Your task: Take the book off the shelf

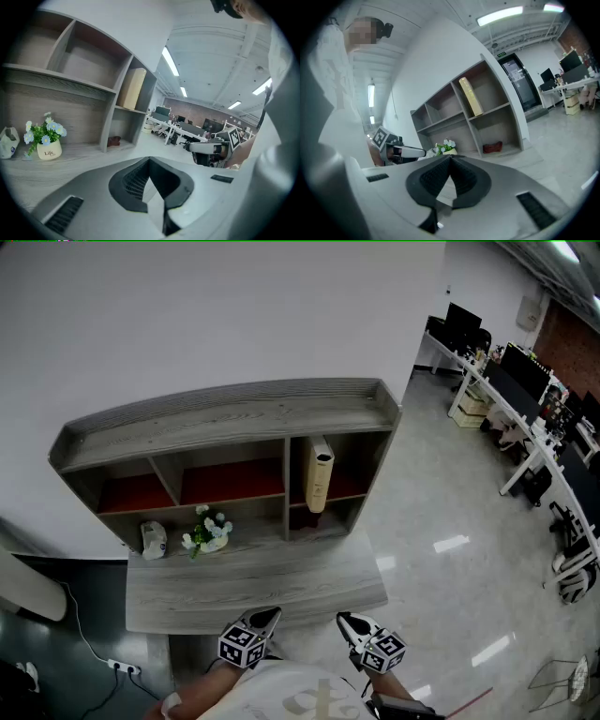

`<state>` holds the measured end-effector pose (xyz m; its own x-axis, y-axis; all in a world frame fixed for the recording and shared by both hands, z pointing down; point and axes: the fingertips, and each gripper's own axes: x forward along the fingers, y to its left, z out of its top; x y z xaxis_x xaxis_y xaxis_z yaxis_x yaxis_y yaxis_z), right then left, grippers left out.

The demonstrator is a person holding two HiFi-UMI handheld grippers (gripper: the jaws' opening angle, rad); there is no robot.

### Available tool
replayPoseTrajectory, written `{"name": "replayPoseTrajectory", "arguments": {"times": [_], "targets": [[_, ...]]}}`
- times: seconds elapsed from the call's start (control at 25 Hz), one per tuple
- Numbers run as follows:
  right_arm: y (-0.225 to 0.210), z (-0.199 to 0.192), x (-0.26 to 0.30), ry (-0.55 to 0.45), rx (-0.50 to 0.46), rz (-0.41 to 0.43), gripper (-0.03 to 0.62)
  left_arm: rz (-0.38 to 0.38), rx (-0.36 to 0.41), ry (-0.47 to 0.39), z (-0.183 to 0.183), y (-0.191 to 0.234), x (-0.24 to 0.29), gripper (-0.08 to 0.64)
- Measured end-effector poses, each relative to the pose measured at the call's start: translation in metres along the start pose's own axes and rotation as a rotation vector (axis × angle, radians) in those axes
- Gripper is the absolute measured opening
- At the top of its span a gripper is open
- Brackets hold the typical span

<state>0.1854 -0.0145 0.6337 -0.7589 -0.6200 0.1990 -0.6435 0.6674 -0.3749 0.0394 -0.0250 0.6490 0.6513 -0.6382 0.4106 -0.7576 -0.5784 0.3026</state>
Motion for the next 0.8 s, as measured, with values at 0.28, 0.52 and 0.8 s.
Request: {"name": "replayPoseTrajectory", "arguments": {"times": [0.28,0.52,0.8], "targets": [[-0.016,-0.007,-0.039,0.007,-0.001,-0.006,0.003,-0.019,0.011,0.026,-0.010,-0.043,0.017,0.008],[-0.017,-0.012,-0.056,0.000,0.001,-0.003,0.003,-0.022,0.022,0.037,-0.012,-0.065,0.023,0.008],[-0.017,-0.013,-0.075,-0.019,0.002,-0.028,0.005,-0.025,0.036,0.036,-0.017,-0.085,0.022,0.008]]}}
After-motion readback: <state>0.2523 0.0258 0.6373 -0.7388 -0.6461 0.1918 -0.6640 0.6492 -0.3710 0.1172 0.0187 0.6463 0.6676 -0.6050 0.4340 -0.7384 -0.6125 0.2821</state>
